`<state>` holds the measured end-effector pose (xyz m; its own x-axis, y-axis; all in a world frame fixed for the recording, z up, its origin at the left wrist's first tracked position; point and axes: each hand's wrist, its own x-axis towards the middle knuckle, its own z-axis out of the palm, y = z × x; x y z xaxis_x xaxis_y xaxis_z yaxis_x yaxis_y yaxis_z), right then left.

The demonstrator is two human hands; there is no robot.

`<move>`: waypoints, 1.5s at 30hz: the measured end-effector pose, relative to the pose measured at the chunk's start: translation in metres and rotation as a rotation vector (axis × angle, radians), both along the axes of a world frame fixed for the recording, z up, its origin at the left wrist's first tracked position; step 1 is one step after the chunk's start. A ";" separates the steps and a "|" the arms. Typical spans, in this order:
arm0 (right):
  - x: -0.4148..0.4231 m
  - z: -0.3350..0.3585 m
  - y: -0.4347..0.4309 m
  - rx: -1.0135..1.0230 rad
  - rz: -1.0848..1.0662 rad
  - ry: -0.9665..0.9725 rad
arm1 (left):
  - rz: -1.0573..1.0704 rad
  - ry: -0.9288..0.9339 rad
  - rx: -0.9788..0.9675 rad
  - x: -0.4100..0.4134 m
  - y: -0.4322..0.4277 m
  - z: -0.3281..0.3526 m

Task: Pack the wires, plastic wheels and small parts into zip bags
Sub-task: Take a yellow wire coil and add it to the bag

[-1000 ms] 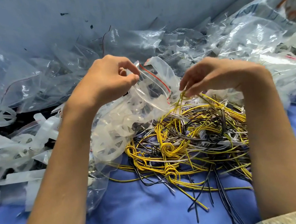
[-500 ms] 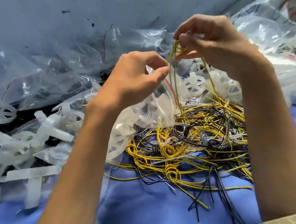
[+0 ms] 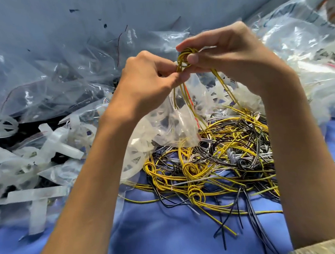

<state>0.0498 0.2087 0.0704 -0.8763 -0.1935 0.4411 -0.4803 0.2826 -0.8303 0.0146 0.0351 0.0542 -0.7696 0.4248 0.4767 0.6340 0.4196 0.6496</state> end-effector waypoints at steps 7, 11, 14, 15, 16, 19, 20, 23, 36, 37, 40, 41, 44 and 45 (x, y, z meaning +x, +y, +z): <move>0.006 0.002 0.004 -0.057 0.048 -0.026 | -0.009 -0.034 0.062 0.004 -0.004 0.005; 0.007 0.000 0.008 -0.079 0.084 -0.036 | -0.015 -0.077 0.115 0.007 -0.005 0.006; 0.006 0.000 0.012 -0.077 0.118 -0.063 | -0.009 -0.096 0.180 0.007 -0.003 0.005; 0.006 0.000 0.013 -0.076 0.125 -0.070 | -0.002 -0.101 0.211 0.007 -0.003 0.006; 0.005 0.000 0.013 -0.068 0.122 -0.079 | 0.006 -0.101 0.239 0.006 -0.003 0.006; 0.001 -0.003 0.013 0.004 0.081 -0.131 | 0.020 -0.105 0.299 0.006 -0.002 0.007; 0.000 -0.004 0.013 0.038 0.076 -0.159 | 0.016 -0.107 0.303 0.006 -0.001 0.007; 0.002 -0.004 0.010 0.137 0.108 -0.268 | 0.022 -0.099 0.249 0.005 0.001 0.003; 0.015 0.009 -0.005 0.422 0.129 -0.367 | 0.143 -0.026 0.147 0.003 0.000 0.002; 0.016 0.010 -0.006 0.422 0.131 -0.367 | 0.156 -0.014 0.154 0.003 0.000 0.003; 0.017 0.012 -0.007 0.406 0.131 -0.368 | 0.185 0.007 0.179 0.004 0.002 0.003; 0.017 0.012 -0.008 0.396 0.130 -0.371 | 0.191 0.009 0.187 0.004 0.002 0.003; 0.017 0.012 -0.008 0.397 0.128 -0.363 | 0.223 0.028 0.204 0.004 0.003 0.003; 0.018 0.012 -0.009 0.396 0.124 -0.354 | 0.230 0.035 0.210 0.003 0.003 0.004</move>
<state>0.0673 0.1995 0.0824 -0.9181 -0.3964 -0.0040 -0.2407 0.5655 -0.7888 0.0179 0.0379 0.0579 -0.8153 0.1310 0.5640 0.5620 0.4131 0.7166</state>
